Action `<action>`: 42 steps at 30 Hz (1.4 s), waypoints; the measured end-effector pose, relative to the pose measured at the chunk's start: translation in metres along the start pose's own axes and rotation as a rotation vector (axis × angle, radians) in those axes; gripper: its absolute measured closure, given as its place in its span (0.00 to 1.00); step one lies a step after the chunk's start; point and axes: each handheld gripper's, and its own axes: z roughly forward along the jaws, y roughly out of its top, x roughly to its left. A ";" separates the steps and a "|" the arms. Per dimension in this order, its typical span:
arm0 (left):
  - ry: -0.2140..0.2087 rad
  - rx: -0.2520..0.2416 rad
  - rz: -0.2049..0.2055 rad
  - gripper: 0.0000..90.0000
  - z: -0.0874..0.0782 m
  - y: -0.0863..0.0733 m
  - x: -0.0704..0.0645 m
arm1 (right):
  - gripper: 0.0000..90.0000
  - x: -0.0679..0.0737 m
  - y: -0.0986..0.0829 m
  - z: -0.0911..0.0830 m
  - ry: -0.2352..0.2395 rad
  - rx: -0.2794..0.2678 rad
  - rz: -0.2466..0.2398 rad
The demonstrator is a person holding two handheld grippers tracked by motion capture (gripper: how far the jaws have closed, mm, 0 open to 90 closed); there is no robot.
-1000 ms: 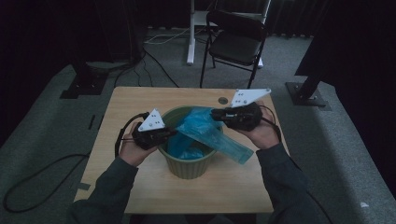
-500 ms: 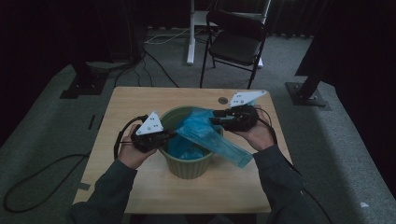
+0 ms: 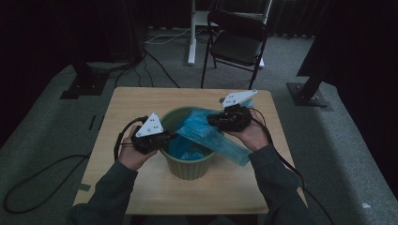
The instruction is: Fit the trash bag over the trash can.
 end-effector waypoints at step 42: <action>-0.042 -0.018 -0.018 0.60 0.024 0.031 0.005 | 1.00 0.015 0.001 -0.006 -0.023 0.037 -0.088</action>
